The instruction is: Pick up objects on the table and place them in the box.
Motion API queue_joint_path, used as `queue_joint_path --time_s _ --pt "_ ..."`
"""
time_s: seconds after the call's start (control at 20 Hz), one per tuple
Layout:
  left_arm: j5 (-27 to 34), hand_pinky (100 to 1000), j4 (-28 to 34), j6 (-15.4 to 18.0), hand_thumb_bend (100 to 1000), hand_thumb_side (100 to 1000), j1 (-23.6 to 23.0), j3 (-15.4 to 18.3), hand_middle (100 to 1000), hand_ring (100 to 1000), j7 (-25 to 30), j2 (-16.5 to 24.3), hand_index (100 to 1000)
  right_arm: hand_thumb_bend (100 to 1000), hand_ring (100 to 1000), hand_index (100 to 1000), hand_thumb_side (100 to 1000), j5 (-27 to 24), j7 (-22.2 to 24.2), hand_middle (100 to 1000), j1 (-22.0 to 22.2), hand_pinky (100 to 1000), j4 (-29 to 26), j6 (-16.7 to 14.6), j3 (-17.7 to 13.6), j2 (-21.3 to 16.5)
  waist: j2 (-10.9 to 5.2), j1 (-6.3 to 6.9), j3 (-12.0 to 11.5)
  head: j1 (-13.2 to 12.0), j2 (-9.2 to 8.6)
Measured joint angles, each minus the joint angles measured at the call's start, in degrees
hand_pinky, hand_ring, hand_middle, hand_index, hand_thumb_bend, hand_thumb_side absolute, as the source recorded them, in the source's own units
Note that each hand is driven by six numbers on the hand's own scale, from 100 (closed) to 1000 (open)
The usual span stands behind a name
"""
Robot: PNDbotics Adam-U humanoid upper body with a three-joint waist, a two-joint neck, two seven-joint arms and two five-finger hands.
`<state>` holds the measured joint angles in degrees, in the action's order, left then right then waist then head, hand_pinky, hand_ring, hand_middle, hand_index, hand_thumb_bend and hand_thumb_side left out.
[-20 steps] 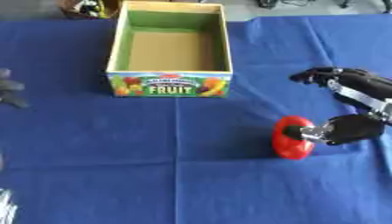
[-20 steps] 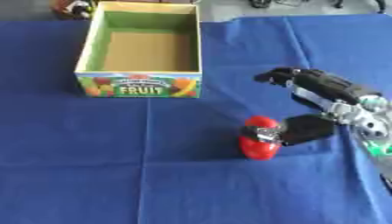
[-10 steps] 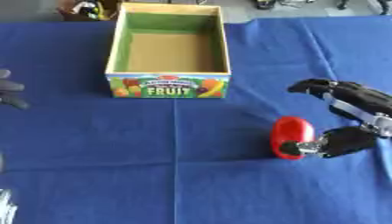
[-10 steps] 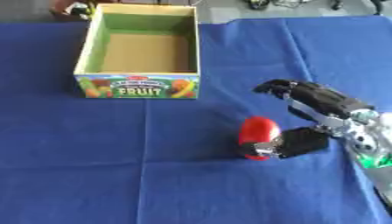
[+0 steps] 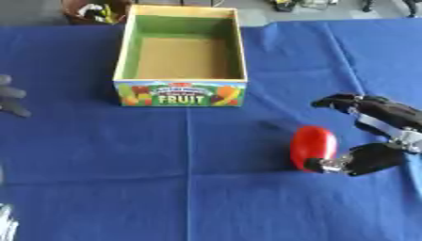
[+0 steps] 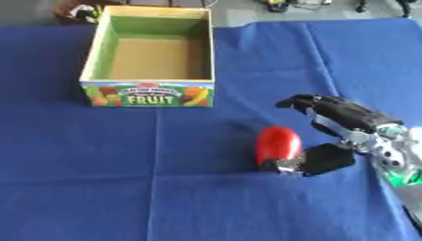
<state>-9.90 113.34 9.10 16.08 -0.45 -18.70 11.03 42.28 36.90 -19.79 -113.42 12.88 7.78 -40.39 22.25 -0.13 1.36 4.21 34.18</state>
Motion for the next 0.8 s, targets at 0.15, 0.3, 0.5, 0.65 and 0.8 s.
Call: queue_joint_path --time_s 0.15,0.3,0.5,0.65,0.8 --pt "0.01 397 0.0 -0.01 100 1000 0.0 0.0 561 538 0.01 0.0 813 596 900 1000 717 0.39 0.46 885 0.22 839 0.0 1.46 0.03 0.34 0.0 0.05 0.08 0.06 0.0" --pt "0.02 396 0.0 -0.02 100 1000 0.0 0.0 561 538 0.02 0.0 813 591 898 1000 721 1.39 0.65 881 0.5 837 0.0 2.98 0.04 0.51 0.02 0.08 0.07 0.15 0.0" --pt "0.09 395 0.0 -0.07 100 1000 0.0 -0.01 561 538 0.07 0.0 813 599 898 1000 723 1.96 1.51 878 0.64 833 0.0 4.84 0.51 0.91 0.26 0.22 -0.15 0.31 -0.01" --pt "0.09 395 0.0 -0.1 100 1000 0.0 -0.01 561 538 0.09 -0.01 812 603 896 1000 717 1.51 2.24 875 0.64 830 0.0 5.51 0.91 1.19 0.43 0.38 -0.17 0.45 -0.01" --pt "0.09 395 0.0 -0.12 100 1000 0.0 -0.01 561 538 0.1 -0.03 811 607 894 1000 709 1.02 2.87 872 0.64 828 0.0 5.74 1.3 1.31 0.73 0.39 -0.17 0.45 -0.01"
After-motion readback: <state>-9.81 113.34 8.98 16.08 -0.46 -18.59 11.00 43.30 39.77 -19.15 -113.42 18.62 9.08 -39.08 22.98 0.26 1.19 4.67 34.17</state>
